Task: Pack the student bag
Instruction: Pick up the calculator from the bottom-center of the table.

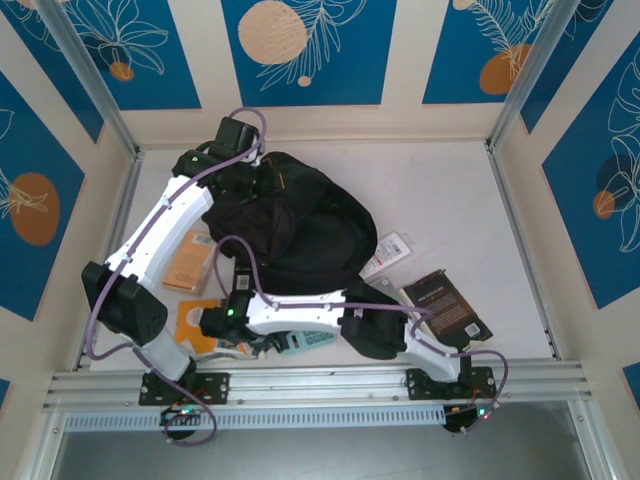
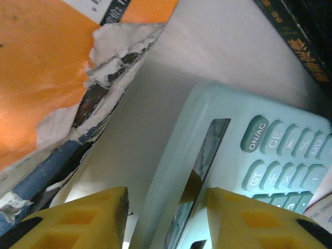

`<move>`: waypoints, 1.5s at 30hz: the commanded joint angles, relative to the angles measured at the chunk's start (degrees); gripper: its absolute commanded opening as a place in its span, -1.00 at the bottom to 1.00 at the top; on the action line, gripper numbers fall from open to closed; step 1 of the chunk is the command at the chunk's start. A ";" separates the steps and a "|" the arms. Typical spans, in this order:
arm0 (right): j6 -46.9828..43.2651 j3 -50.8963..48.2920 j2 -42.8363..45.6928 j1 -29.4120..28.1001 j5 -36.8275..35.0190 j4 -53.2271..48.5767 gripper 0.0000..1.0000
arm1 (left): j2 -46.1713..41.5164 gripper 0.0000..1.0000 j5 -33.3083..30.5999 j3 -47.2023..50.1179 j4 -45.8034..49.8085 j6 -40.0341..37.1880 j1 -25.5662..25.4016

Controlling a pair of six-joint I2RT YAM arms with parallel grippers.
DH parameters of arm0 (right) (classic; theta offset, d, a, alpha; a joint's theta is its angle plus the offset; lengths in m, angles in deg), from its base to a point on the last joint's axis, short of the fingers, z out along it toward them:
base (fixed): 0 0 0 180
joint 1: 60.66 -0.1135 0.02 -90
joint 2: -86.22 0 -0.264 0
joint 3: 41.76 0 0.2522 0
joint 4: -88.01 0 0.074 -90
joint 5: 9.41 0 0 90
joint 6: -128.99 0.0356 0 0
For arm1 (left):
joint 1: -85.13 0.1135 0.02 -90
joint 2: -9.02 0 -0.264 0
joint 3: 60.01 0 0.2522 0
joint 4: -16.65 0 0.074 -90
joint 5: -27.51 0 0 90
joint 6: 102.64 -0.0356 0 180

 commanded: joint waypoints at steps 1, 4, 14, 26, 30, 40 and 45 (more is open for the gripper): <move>1.48 1.59 -2.45 -0.78 -2.94 -3.70 -0.24 | -0.63 -1.00 0.51 -0.68 -0.28 0.96 1.18; 1.39 1.98 -2.08 -0.94 -4.39 -4.31 -0.39 | -0.34 -1.00 0.54 -1.11 -0.28 1.08 1.17; -0.38 2.02 2.64 -1.26 -10.25 -7.12 -0.82 | 0.07 -1.00 0.53 -2.38 0.10 1.24 1.23; -9.59 -10.50 26.23 3.72 -2.50 2.75 -1.00 | -0.45 -1.00 1.10 -5.45 1.09 0.56 1.34; -12.92 -12.56 36.55 7.49 5.30 7.21 -1.00 | -0.14 -1.00 4.37 -7.45 0.99 -1.05 1.69; -14.96 -19.65 57.10 23.36 33.47 21.20 -1.00 | 2.88 -1.00 8.43 -15.24 5.03 -3.13 2.40; -5.63 -25.71 62.28 36.31 36.59 32.32 -1.00 | 3.19 -1.00 9.89 -15.81 4.96 -3.61 2.58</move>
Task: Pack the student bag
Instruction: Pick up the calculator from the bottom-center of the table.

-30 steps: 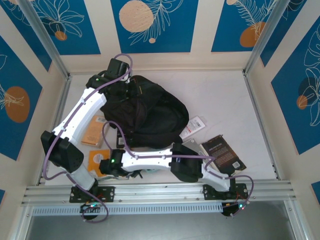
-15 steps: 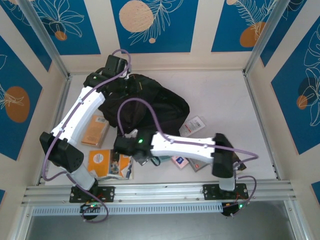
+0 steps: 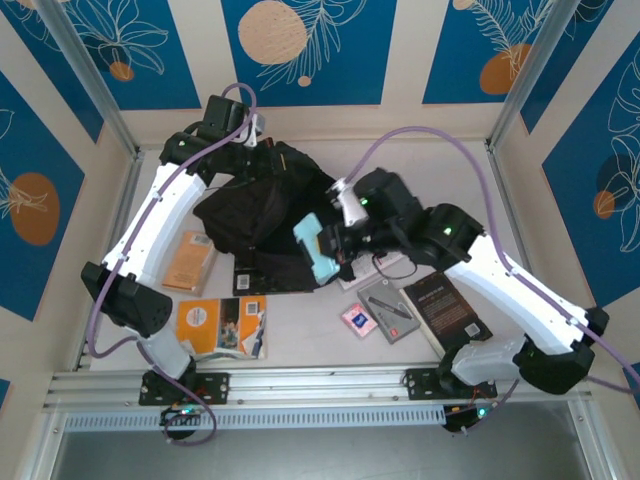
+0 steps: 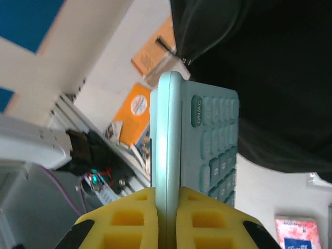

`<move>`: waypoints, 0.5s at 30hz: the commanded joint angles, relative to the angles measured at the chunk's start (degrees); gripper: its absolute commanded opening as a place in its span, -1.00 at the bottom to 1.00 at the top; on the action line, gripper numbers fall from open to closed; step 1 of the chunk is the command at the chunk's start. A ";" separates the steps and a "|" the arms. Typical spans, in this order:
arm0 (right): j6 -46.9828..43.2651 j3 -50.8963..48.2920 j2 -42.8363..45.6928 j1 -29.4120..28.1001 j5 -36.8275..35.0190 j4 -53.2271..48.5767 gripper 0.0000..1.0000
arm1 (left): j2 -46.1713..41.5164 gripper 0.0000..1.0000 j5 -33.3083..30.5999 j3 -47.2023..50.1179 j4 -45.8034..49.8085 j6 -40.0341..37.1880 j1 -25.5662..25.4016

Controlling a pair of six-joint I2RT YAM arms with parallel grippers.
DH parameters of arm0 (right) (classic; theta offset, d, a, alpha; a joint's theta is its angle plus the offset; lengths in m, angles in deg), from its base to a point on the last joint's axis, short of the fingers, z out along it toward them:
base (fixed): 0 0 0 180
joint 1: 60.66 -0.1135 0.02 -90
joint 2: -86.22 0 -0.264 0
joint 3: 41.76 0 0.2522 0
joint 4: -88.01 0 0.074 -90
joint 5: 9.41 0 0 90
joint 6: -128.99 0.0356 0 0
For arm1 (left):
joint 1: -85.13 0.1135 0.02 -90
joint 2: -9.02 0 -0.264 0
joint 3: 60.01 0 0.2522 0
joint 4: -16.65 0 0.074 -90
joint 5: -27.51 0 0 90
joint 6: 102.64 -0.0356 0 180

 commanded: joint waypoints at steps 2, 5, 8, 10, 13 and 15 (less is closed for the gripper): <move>12.03 -6.47 2.51 9.19 7.86 16.64 -1.00 | -0.04 -1.00 3.44 -2.93 -1.20 -1.19 1.05; 22.17 -10.01 0.26 14.21 12.06 23.76 -1.00 | 0.05 -1.00 4.35 -2.77 -2.18 0.16 1.30; 31.03 -15.97 -0.86 16.24 12.68 33.95 -1.00 | -0.20 -1.00 5.86 -2.40 -4.47 2.30 1.45; 35.57 -21.24 -0.27 16.27 9.54 41.63 -1.00 | -0.27 -1.00 6.35 -2.49 -5.51 3.50 1.58; 39.10 -27.12 0.05 16.52 5.31 50.92 -1.00 | -0.41 -1.00 7.28 -3.00 -7.32 5.62 1.67; 40.86 -30.66 -0.45 16.62 4.01 58.27 -1.00 | -0.40 -1.00 8.31 -3.63 -8.52 7.10 1.75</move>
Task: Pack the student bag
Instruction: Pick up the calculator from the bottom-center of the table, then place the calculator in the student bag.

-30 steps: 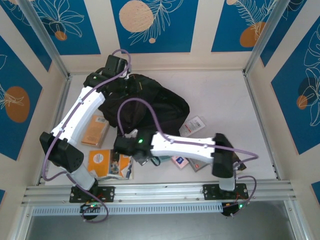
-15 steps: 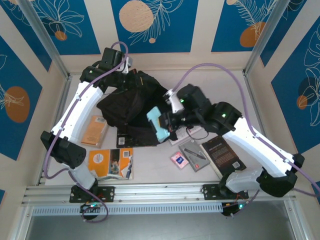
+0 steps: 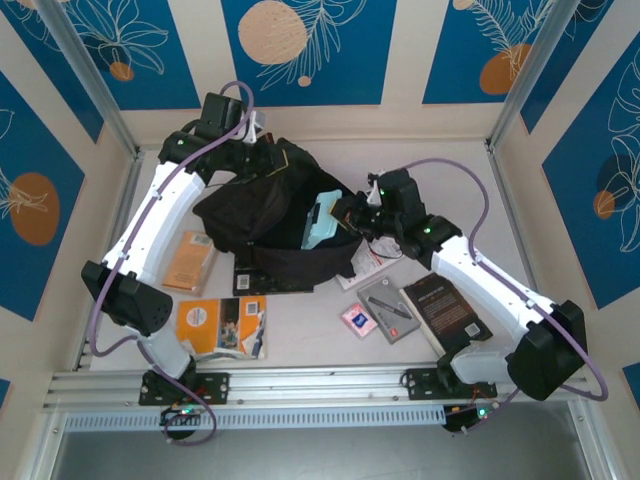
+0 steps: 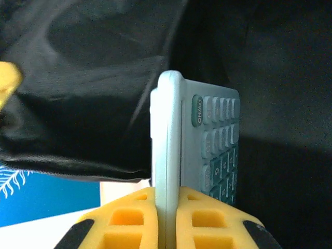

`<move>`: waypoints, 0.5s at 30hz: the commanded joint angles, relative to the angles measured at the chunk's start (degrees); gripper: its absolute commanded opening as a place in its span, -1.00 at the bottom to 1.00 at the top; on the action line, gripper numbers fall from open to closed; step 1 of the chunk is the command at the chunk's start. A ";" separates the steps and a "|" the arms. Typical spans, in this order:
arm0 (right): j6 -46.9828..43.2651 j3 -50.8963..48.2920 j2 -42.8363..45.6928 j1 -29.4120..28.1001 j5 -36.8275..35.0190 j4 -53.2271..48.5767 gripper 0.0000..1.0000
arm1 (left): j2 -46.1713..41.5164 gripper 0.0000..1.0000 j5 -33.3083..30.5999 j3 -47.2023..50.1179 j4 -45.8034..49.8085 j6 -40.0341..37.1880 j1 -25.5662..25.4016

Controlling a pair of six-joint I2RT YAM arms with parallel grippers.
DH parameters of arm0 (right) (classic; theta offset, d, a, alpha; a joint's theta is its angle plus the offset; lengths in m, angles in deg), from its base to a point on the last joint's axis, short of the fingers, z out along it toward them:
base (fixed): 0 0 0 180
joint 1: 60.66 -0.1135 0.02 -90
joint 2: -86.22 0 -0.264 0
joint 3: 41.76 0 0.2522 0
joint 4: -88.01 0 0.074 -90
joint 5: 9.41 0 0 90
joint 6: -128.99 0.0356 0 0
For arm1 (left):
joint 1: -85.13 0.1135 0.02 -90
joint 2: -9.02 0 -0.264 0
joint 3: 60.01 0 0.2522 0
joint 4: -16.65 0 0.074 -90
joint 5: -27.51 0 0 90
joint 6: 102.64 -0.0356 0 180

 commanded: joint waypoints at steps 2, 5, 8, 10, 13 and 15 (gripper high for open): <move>9.02 -4.87 -1.02 0.62 -2.93 24.76 -1.00 | -0.57 -1.00 4.48 -4.44 -5.82 4.10 0.88; 12.94 -7.17 -4.35 0.95 -3.68 32.73 -1.00 | -0.48 -1.00 5.11 -5.41 -6.39 4.81 0.90; 13.83 -6.96 -7.76 0.60 -3.47 36.55 -1.00 | -0.33 -1.00 6.48 -6.20 -7.34 5.81 0.90; 13.31 -5.10 -9.90 0.39 -2.77 35.09 -1.00 | -0.13 -1.00 7.52 -6.79 -8.09 6.62 0.90; 13.94 -2.83 -13.05 0.25 -1.95 34.08 -1.00 | -0.04 -1.00 8.96 -7.14 -9.87 7.88 0.80; 14.52 -0.94 -15.38 -0.07 -1.71 32.91 -1.00 | 0.08 -1.00 9.63 -7.35 -10.85 8.56 0.81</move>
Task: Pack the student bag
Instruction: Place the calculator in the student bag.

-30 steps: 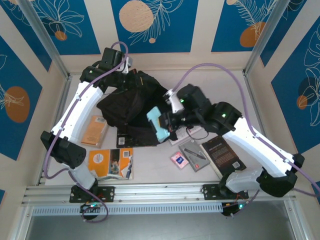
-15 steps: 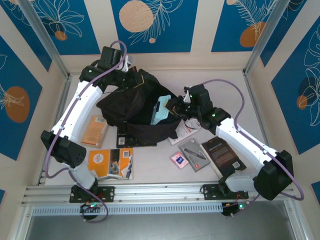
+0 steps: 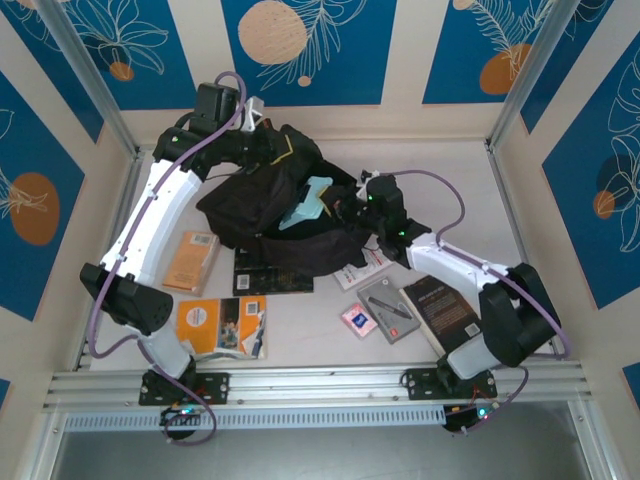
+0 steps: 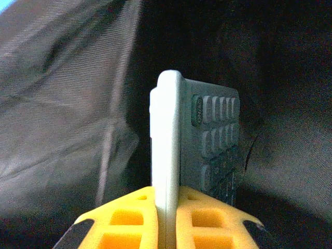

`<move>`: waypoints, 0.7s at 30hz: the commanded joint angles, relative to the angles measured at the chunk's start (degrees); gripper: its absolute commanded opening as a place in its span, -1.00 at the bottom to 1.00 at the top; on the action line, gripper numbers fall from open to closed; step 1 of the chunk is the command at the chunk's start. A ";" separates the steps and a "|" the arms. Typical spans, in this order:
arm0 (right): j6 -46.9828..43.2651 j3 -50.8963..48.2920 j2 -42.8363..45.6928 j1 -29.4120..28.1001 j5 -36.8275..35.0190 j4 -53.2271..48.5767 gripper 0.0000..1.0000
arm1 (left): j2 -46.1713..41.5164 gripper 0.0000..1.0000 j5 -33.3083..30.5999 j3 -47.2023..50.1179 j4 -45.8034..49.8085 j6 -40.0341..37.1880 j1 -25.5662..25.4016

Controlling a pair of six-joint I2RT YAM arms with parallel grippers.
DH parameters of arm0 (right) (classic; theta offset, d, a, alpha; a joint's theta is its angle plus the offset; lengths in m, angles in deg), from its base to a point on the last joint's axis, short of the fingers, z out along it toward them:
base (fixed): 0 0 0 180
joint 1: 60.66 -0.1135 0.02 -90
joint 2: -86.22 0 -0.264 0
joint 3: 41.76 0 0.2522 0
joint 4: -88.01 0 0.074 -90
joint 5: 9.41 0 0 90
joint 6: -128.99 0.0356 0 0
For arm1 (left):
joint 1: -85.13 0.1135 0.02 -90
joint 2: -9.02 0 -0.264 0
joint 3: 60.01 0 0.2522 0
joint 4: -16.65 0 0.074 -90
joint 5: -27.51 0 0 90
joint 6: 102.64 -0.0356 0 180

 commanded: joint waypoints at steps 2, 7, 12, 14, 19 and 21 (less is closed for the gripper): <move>1.36 5.63 -3.94 -0.98 -0.21 2.02 -1.00 | -0.15 -1.00 4.94 -3.74 -8.02 2.77 0.42; 2.74 11.09 -11.10 -2.18 -0.16 4.07 -1.00 | 0.99 -1.00 7.12 -3.97 -10.08 3.70 -0.73; 3.11 18.20 -18.42 -4.27 -0.16 5.46 -1.00 | 2.18 -1.00 8.57 -4.01 -10.75 3.06 -1.38; 3.31 19.32 -20.24 -4.68 -1.12 5.02 -1.00 | 2.50 -1.00 7.92 -4.30 -10.02 1.82 -1.31; 0.55 19.83 -21.78 -4.58 -0.65 3.04 -0.07 | 3.84 -1.00 7.39 -5.72 -7.25 -0.64 -0.71; -2.60 20.10 -20.22 -4.39 0.04 -0.35 0.22 | 3.90 -1.00 6.81 -5.72 -6.22 -1.39 -0.31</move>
